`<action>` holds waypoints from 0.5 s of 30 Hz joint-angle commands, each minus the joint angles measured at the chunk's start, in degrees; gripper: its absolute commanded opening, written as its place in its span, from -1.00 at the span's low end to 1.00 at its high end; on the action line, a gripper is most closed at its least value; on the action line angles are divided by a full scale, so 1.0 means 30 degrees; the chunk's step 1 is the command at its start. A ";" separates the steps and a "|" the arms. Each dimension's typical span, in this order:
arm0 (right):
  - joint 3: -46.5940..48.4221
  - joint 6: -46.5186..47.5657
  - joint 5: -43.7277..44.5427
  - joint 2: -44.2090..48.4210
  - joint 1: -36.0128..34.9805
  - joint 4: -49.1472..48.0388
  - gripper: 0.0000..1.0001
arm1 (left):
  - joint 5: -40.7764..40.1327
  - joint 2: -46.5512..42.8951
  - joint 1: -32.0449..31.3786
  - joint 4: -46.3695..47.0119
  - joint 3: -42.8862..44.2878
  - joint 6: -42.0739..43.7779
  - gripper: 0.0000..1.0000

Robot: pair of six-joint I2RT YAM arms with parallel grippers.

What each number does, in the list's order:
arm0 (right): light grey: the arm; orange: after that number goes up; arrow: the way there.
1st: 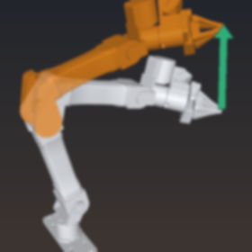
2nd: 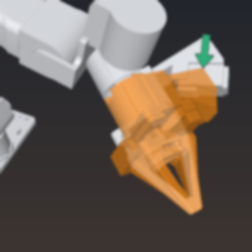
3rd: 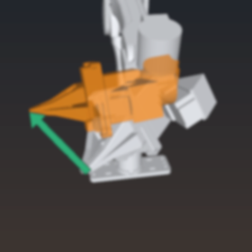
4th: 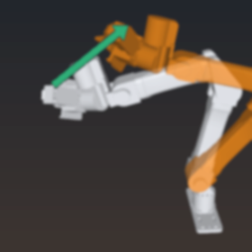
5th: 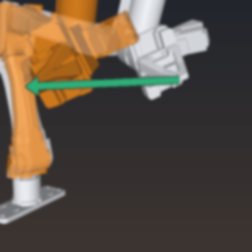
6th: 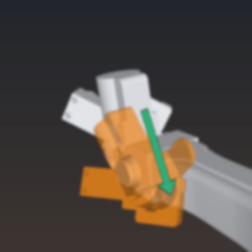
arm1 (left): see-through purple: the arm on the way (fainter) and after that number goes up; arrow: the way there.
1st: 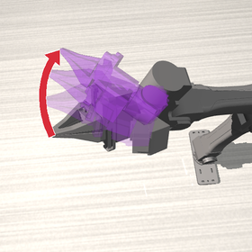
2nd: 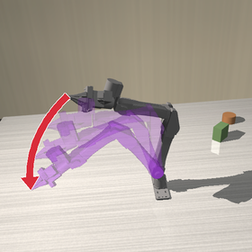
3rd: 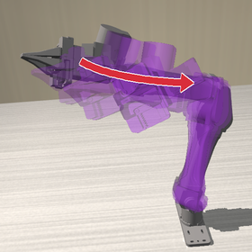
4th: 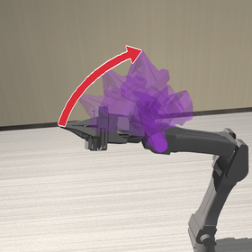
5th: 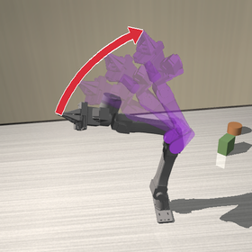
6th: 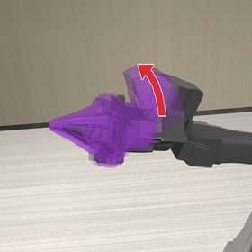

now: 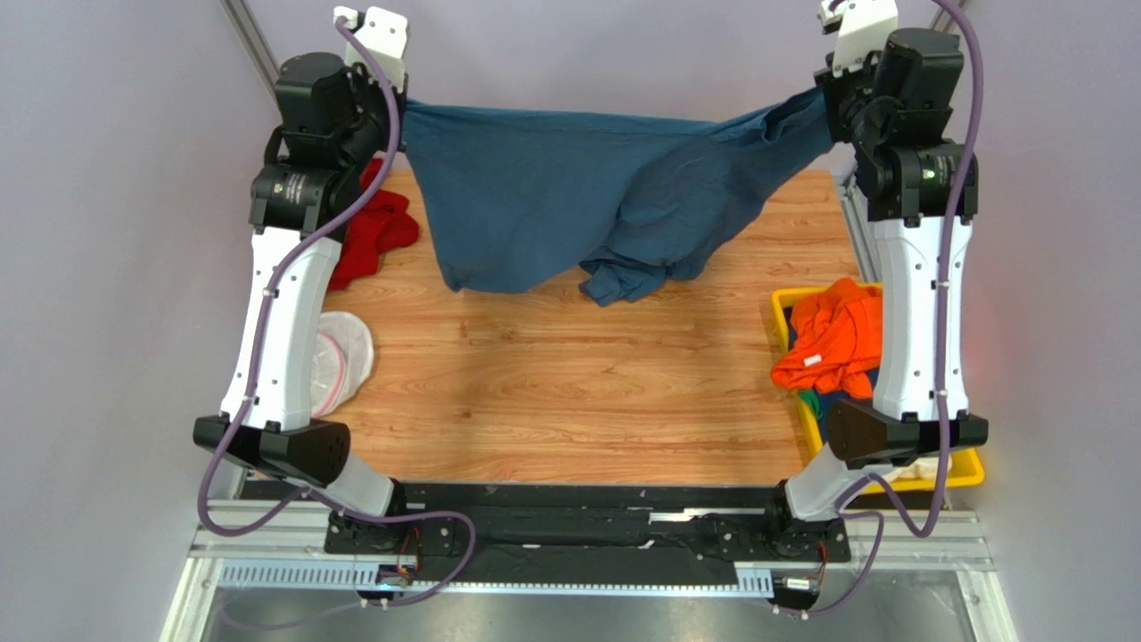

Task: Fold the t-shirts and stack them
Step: Flatten out the tshirt

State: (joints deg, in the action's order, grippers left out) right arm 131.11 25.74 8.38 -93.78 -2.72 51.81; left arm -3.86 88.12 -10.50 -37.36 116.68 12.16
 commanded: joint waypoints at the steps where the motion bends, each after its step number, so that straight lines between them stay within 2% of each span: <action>1: 0.1475 -0.0142 -0.0594 0.1399 0.0146 0.0832 -1.00 | 0.0404 -0.1450 0.0044 0.0182 0.1506 0.0660 -1.00; 5: 0.0390 -0.0258 -0.1532 0.3744 0.0145 0.0981 -1.00 | 0.1546 -0.3145 0.0044 -0.0728 0.0981 0.1013 -1.00; 9: 0.0798 -0.0317 -0.2003 0.6030 0.0145 0.0807 -1.00 | 0.1785 -0.5110 0.0044 -0.1227 0.0861 0.1569 -1.00; 13: 0.0683 -0.0463 -0.2032 0.8546 0.0116 -0.0128 -1.00 | 0.1579 -0.7483 0.0044 -0.0789 0.0715 0.1718 -1.00; 15: -0.0336 -0.0960 -0.2352 0.9458 0.0116 -0.0830 -1.00 | 0.1462 -0.8918 0.0044 -0.0233 0.0336 0.1455 -1.00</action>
State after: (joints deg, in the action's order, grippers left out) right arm 131.57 25.10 1.67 -71.24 -2.70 55.42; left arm 1.54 68.99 -10.74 -41.54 118.06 15.55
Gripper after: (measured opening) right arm 0.010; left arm 0.008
